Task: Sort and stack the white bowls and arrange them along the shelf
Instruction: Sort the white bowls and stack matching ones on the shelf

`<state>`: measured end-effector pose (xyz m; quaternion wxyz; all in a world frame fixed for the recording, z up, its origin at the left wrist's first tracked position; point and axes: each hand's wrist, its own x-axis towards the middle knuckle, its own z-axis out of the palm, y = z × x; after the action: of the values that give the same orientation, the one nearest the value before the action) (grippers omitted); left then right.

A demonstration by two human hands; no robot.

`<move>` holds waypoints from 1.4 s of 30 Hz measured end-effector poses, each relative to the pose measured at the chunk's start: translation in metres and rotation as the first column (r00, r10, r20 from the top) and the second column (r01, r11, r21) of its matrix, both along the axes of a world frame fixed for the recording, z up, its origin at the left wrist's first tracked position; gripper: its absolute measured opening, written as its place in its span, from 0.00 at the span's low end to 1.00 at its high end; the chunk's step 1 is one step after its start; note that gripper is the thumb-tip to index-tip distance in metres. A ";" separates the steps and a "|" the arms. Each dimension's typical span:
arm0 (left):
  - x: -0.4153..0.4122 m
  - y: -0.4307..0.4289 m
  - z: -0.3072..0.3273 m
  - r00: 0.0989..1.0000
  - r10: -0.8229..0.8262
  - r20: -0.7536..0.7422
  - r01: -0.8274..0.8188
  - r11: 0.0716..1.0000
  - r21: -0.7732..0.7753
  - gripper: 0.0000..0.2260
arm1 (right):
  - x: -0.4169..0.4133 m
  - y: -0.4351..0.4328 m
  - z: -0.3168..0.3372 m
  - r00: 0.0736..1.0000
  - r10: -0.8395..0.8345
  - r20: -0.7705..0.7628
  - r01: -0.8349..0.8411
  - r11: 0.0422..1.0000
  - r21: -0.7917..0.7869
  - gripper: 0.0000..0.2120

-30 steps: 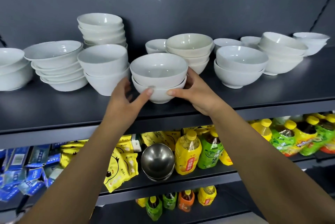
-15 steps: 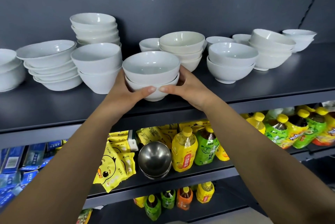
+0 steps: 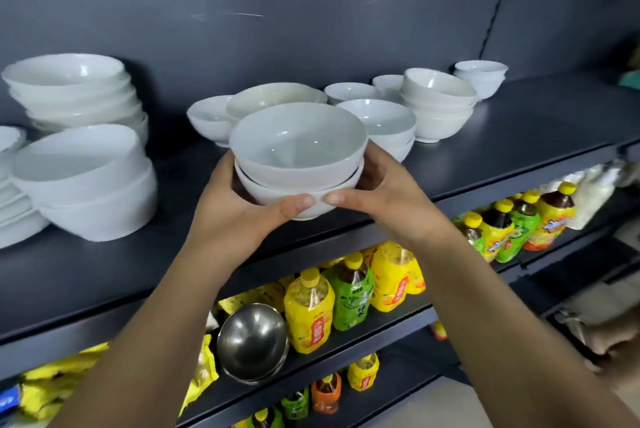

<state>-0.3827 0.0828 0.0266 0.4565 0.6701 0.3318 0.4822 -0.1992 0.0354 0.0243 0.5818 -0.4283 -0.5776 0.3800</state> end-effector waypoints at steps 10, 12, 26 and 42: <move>0.131 -0.051 -0.005 0.982 -0.135 0.129 0.133 0.991 0.027 0.41 | 0.117 -0.066 0.004 0.996 -0.050 -0.068 0.056 0.995 0.080 0.37; 0.170 -0.057 -0.006 0.983 -0.127 0.131 0.125 0.992 0.027 0.39 | 0.154 -0.074 0.003 0.997 -0.051 -0.062 0.055 0.996 0.071 0.39; 0.381 -0.021 -0.018 0.981 -0.192 -0.023 0.189 0.977 -0.100 0.39 | 0.370 -0.053 -0.008 0.996 -0.086 0.030 0.088 0.993 -0.077 0.32; 0.468 0.048 -0.025 0.993 0.087 -0.082 -0.094 0.992 -0.080 0.44 | 0.477 0.067 -0.010 0.959 0.249 0.134 -0.207 0.940 -0.271 0.36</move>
<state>0.0850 0.1304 0.0020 0.4486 0.6529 0.3995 0.4614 0.2777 0.1020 0.0144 0.4239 -0.4594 -0.6164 0.4788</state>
